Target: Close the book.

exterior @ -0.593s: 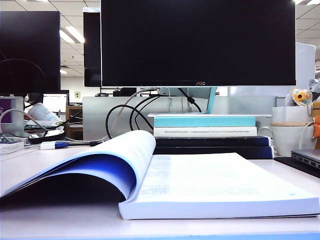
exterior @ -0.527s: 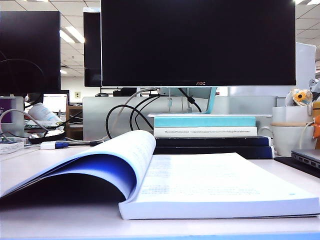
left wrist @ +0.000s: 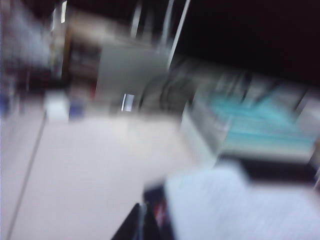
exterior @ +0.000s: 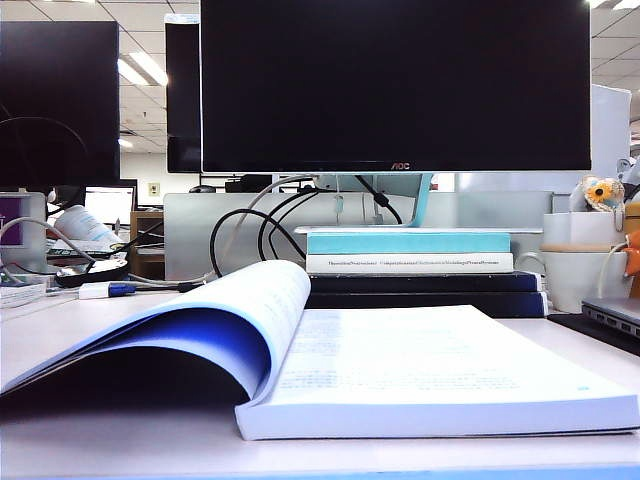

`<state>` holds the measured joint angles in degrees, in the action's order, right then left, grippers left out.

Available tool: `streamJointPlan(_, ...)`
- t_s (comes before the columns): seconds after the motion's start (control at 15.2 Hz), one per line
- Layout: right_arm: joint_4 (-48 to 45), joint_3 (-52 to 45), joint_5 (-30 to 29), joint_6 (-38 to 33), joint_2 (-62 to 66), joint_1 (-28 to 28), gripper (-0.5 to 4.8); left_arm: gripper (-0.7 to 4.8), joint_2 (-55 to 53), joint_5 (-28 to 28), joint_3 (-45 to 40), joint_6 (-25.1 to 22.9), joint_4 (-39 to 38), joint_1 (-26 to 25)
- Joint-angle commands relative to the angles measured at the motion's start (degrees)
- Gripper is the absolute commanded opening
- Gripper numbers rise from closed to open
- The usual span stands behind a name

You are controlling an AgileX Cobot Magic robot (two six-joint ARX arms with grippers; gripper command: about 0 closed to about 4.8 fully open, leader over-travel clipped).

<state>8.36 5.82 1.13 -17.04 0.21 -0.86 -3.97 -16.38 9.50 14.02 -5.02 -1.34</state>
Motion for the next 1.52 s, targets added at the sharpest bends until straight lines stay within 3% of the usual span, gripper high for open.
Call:
streamJointPlan(0.07, 0.57, 6.78, 0.63, -2.21, 1.07, -0.02, -0.02, -0.05, -4.39, 0.72, 9.09, -2.29, -5.79, 0.02)
streamJointPlan(0.2, 2.27, 11.32, -0.13, -2.25, 4.35, -0.02, -0.03, -0.05, -10.05, 0.28, 15.37, -7.5, -11.23, 0.04)
streamJointPlan(0.33, 5.25, 17.27, -6.58, -1.88, 11.52, -0.02, -0.02, -0.05, -16.48, -0.61, 22.99, -15.91, -17.0, 0.04)
streamJointPlan(0.53, 11.13, 25.68, -14.29, 3.69, 21.59, -0.07, -0.02, -0.05, -20.96, -1.44, 30.1, -19.65, -23.58, 0.07)
streamJointPlan(0.72, 15.67, 33.88, -18.82, 9.81, 29.35, -0.09, -0.02, -0.05, -23.52, -1.95, 36.48, -19.69, -30.49, 0.09)
streamJointPlan(0.79, 18.45, 39.19, -26.36, 11.1, 34.77, -0.46, -0.02, -0.05, -24.13, -2.62, 40.26, -19.37, -36.76, 1.75)
streamJointPlan(0.86, 21.2, 41.03, -30.71, 11.15, 38.99, -2.89, -0.02, -0.05, -24.76, -6.27, 40.48, -14.49, -39.85, 5.27)
streamJointPlan(0.99, 22.62, 41.0, -31.34, 12.7, 41.64, -6.49, -0.02, -0.05, -25.9, -6.29, 40.02, -11.52, -41.18, 9.33)
streamJointPlan(1.25, 20.65, 41.0, -27.76, 14.29, 46.23, -16.87, -0.02, -0.05, -25.62, 3.13, 32.37, -0.76, -39.3, 16.48)
streamJointPlan(1.38, 18.51, 41.0, -26.93, 14.29, 47.54, -19.45, -0.02, -0.05, -24.09, 3.06, 26.62, 6.1, -36.61, 20.17)
streamJointPlan(1.52, 17.31, 40.98, -24.48, 14.29, 48.24, -19.91, -0.01, -0.05, -19.61, 3.93, 19.78, 15.17, -28.96, 25.4)
